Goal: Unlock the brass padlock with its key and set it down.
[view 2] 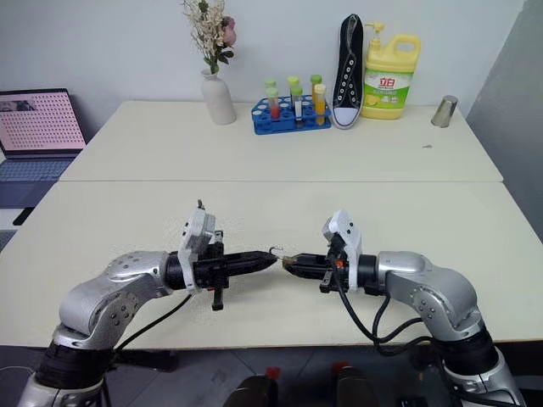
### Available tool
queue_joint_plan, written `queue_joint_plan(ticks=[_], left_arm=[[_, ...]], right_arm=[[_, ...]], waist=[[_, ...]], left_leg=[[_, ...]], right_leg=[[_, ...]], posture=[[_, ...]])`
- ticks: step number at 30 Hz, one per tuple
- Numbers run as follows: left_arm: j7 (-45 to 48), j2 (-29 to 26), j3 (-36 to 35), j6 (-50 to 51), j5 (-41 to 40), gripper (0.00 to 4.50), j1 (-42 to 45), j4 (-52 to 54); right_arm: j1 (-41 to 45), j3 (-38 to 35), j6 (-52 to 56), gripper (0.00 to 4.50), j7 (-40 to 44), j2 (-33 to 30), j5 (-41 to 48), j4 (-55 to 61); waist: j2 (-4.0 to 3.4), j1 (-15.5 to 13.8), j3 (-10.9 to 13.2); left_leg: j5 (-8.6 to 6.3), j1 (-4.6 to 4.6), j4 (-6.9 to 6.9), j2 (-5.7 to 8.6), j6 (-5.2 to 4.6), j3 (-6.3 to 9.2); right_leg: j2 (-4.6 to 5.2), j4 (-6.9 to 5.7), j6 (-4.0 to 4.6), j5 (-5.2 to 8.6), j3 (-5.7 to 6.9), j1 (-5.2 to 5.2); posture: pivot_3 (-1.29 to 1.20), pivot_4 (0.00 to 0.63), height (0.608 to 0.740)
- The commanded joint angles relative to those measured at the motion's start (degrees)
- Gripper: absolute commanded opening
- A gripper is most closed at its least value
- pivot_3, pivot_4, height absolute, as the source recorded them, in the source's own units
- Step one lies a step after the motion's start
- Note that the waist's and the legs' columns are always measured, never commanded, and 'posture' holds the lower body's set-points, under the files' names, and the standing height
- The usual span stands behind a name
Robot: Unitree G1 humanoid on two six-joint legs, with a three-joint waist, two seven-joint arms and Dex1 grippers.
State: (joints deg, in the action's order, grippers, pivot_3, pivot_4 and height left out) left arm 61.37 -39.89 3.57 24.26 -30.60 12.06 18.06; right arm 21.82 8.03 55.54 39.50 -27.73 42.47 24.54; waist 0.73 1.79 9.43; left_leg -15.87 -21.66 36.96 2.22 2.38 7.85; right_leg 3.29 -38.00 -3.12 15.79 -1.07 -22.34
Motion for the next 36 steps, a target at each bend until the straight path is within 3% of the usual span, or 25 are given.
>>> queue_joint_plan(ticks=[1,5,14,23,24,27,28,31,36], left_arm=[[3.3,-1.4,0.8,-17.1,9.4,0.38,-1.8,-2.3],[3.2,0.3,0.0,-29.9,14.0,1.51,-2.9,-8.0],[-1.4,1.8,-1.1,-34.4,16.0,4.44,-7.1,-6.5],[-4.9,2.0,-0.5,-31.8,16.4,4.50,-9.2,-3.3],[-5.8,2.4,-0.9,-29.2,15.1,4.50,-9.1,-3.1],[-7.7,3.0,-1.5,-24.3,13.4,4.50,-8.2,-3.4],[-8.4,3.1,-1.6,-22.6,13.0,4.50,-7.7,-3.5],[-9.1,2.8,-1.6,-17.7,12.1,4.50,-6.9,-3.2],[-10.8,0.4,-2.2,-11.8,14.2,4.50,-5.2,-2.7]], right_arm=[[1.4,-2.2,1.9,0.14,-0.5,0.4,2.7,0.4],[2.6,-0.8,3.6,0.14,0.0,-0.5,2.1,-1.4],[9.8,5.0,5.6,0.14,2.3,2.0,-2.0,-16.0],[17.1,10.5,2.5,0.14,7.2,4.2,-9.6,-29.9],[17.8,11.1,1.2,0.70,7.7,3.6,-11.3,-31.2],[17.8,12.0,-1.1,1.51,10.0,0.8,-14.3,-30.9],[17.2,11.8,-1.6,2.02,10.5,-0.2,-14.8,-29.9],[16.0,10.6,-2.2,2.92,10.9,-1.8,-15.5,-27.6],[9.8,8.5,-11.0,4.49,11.6,-9.7,-19.7,-14.1]], waist=[[-0.01,-0.2,0.0],[-0.03,-0.3,0.0],[-0.08,0.3,0.0],[-0.10,0.0,0.1],[-0.11,0.0,0.1],[-0.13,0.0,0.1],[-0.13,0.0,0.1],[-0.13,0.0,0.1],[-0.16,0.0,0.1]], left_leg=[[0.00,-0.01,0.00,0.01,0.00,0.00],[-0.01,-0.03,0.01,0.02,-0.01,0.00],[-0.02,0.02,-0.01,0.00,-0.04,-0.03],[-0.02,-0.04,0.01,0.03,-0.03,0.04],[-0.02,-0.02,0.01,0.02,-0.03,0.00],[-0.02,-0.02,0.01,0.03,-0.03,0.03],[-0.02,-0.03,0.01,0.03,-0.03,0.04],[-0.02,-0.03,0.01,0.03,-0.03,0.04],[-0.02,-0.10,0.01,0.04,-0.03,0.07]], right_leg=[[0.01,0.02,0.00,0.00,0.00,0.00],[0.04,0.06,0.01,0.00,0.01,0.01],[0.01,-0.01,0.00,0.00,-0.01,-0.01],[0.02,0.00,0.01,-0.01,0.05,-0.02],[0.02,0.00,0.00,-0.01,0.03,-0.02],[0.02,-0.02,0.00,-0.01,0.05,-0.02],[0.02,-0.01,0.00,-0.01,0.07,-0.02],[0.01,-0.01,0.00,-0.01,0.07,-0.02],[0.02,0.00,0.00,0.00,0.09,-0.05]], posture=[[0.00,0.150,0.740],[0.00,0.150,0.740],[0.00,0.150,0.740],[0.00,0.150,0.740],[0.00,0.150,0.740],[0.00,0.150,0.740],[0.00,0.150,0.740],[0.00,0.150,0.740],[0.00,0.150,0.740]])
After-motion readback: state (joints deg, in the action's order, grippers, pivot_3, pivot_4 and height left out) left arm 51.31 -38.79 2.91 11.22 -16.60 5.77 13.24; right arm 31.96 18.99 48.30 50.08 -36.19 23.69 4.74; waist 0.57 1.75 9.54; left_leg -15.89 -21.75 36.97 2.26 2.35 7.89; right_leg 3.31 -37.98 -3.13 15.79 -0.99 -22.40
